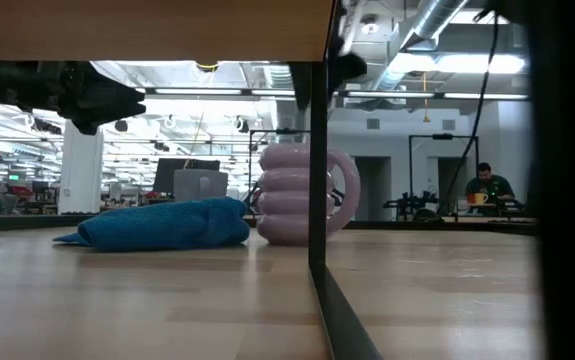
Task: Stack small to large cups/mugs on shelf
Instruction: Put the violet cup on the shelf
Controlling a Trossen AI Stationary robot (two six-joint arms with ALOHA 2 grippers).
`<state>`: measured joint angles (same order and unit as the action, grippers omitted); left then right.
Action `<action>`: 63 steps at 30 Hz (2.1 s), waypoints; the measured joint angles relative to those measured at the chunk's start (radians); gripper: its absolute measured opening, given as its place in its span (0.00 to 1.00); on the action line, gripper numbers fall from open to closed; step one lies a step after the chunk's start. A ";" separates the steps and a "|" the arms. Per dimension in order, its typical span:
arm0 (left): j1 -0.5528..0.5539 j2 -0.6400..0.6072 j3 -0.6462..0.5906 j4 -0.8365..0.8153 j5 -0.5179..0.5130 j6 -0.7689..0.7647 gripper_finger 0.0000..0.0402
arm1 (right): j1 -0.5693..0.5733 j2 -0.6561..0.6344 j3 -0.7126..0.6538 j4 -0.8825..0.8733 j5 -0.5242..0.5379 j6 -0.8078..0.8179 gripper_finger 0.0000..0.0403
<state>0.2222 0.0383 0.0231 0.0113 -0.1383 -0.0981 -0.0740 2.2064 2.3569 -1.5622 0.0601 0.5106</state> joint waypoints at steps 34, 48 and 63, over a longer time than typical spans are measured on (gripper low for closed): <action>0.000 0.000 0.000 0.004 0.000 0.025 0.45 | -0.002 -0.550 -0.278 0.327 0.443 -0.501 0.44; 0.000 0.000 -0.003 0.031 -0.033 0.064 0.45 | 0.002 -1.096 -1.155 0.978 0.461 -0.579 0.44; 0.000 0.000 0.000 0.011 -0.031 0.050 0.45 | -0.239 -1.528 -1.870 1.639 0.083 -0.734 0.44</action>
<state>0.2222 0.0383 0.0227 0.0220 -0.1692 -0.0476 -0.3133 0.6780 0.4873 0.0766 0.1426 -0.2237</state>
